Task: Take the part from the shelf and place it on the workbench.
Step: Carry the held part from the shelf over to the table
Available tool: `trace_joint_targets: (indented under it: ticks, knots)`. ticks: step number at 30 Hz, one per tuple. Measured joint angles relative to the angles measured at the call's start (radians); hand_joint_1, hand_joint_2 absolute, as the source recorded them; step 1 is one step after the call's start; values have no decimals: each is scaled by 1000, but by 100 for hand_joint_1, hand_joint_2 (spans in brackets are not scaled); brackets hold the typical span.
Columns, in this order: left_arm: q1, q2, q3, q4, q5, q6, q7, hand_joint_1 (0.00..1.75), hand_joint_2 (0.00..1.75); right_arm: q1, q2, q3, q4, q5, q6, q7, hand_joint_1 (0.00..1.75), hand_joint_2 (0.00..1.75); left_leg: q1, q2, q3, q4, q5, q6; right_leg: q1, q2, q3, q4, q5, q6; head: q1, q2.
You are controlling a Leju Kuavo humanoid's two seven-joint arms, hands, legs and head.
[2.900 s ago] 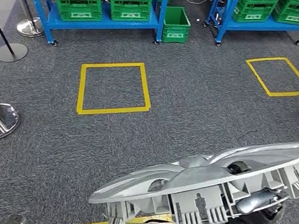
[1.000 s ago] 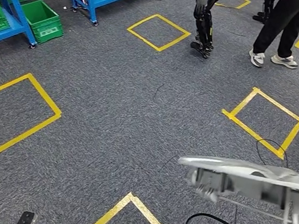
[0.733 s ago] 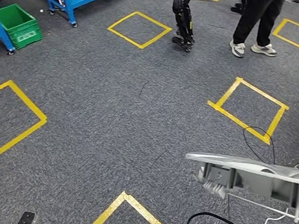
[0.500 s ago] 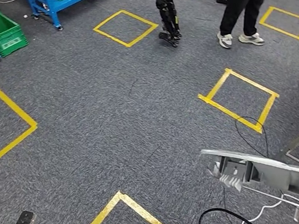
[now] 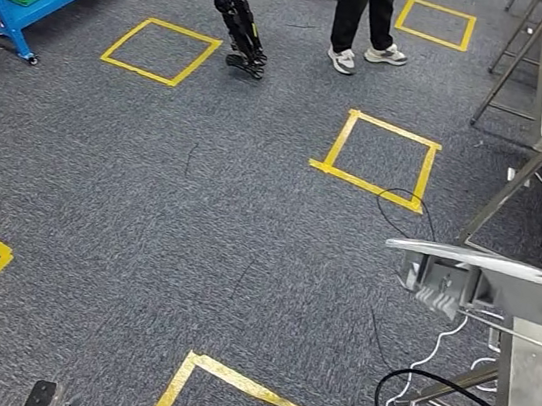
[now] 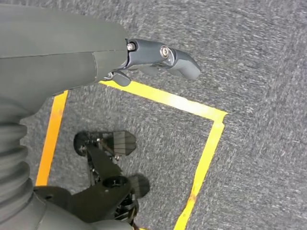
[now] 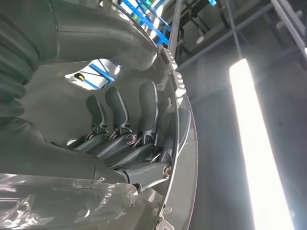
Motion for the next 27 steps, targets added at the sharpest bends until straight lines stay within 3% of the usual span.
trace_joint_targets:
  ticks: [2, 4, 5, 6, 8, 10, 12, 14, 16, 18, 19, 20, 22, 24, 26, 27]
  knots:
    - [2, 2, 0, 0, 0, -3, 0, 0, 175, -17, -9, 14, 1, 32, -28, 16, 175, 175, -4, 22, 0, 0, -1, 7, 1, -51, -60, 131, -67, 5, 6, 0]
    - [4, 3, -1, 0, 0, -9, 0, 0, 175, -44, -28, 58, 3, 100, -120, 65, 175, 175, -7, 49, 1, 0, -3, 8, 1, -61, -104, 230, -101, 7, 7, 0]
    - [4, 4, -1, 0, 0, -12, 0, 0, 175, -59, -44, 93, 6, 131, -183, 91, 175, 175, -7, 62, 2, 1, -4, 7, 1, -63, -99, 224, -90, 7, 7, 0]
    - [2, 4, -2, 0, -1, -14, 1, 0, 175, -71, -63, 128, 8, 153, -242, 111, 175, 175, -8, 74, 4, 1, -6, 6, 1, -69, -71, 177, -62, 6, 6, 0]
    - [1, 5, -4, 0, -4, -15, 1, 0, 175, -82, -100, 183, 13, 176, -323, 125, 175, 175, -11, 92, 11, 2, -12, -1, 4, -110, 10, 36, -8, 3, 7, 0]
    - [1, 8, -4, 0, -6, -15, 2, 0, 175, -77, -127, 205, 20, 191, -364, 123, 175, 175, -18, 103, 16, 4, -17, -10, 9, -137, 51, -39, 8, -8, 5, 0]
    - [1, 9, -5, 0, -7, -14, 3, 0, 175, -67, -146, 210, 29, 201, -385, 118, 175, 175, -20, 120, 18, 1, -17, -19, 11, -119, 46, -44, 8, -22, 4, 0]
    - [0, 9, -7, 0, -8, -14, 5, 0, 175, -62, -161, 214, 35, 204, -392, 115, 175, 175, -17, 110, 13, 13, -32, -30, 9, -96, 43, -48, 13, -34, 3, 0]
    - [0, 8, -10, 0, -8, -14, 5, 0, 175, -61, -170, 221, 39, 205, -393, 113, 175, 175, -14, 66, -27, 96, -83, -36, 4, -74, 43, -52, 17, -43, -1, 0]
    - [4, 7, -12, 0, -9, -14, 6, 0, 175, -59, -174, 228, 46, 206, -393, 113, 175, 175, -14, 37, -98, 232, -138, -37, 4, -49, 41, -52, 18, -47, -3, 0]
    - [6, 7, -12, 0, -9, -14, 6, 0, 175, -57, -175, 231, 49, 206, -394, 112, 175, 175, -14, 32, -125, 277, -146, -37, 4, -34, 40, -52, 18, -48, -4, 0]
    - [6, 7, -12, 0, -10, -14, 7, 0, 175, -55, -176, 234, 52, 207, -396, 111, 175, 175, -14, 29, -136, 288, -134, -36, 4, -20, 41, -52, 19, -48, -4, 0]
    - [6, 7, -13, 0, -10, -14, 7, 0, 175, -52, -177, 235, 57, 209, -402, 108, 175, 175, -12, 15, -106, 203, -63, -32, 3, 7, 42, -52, 20, -45, -4, 0]
    - [5, 8, -14, 0, -12, -14, 8, 0, 175, -51, -177, 236, 59, 211, -407, 102, 175, 175, -6, -33, -51, 74, -3, -28, 3, 32, 39, -49, 22, -39, -4, 0]
    - [5, 8, -14, 0, -13, -13, 9, 0, 175, -48, -177, 237, 61, 212, -412, 96, 175, 175, -4, -62, -25, 14, 6, -23, 1, 54, 30, -48, 26, -28, -4, 0]
    - [4, 8, -15, 0, -14, -13, 10, 0, 175, -43, -178, 238, 61, 213, -415, 94, 175, 175, -4, -55, -22, 7, 4, -19, -1, 66, 26, -50, 29, -21, -4, 0]
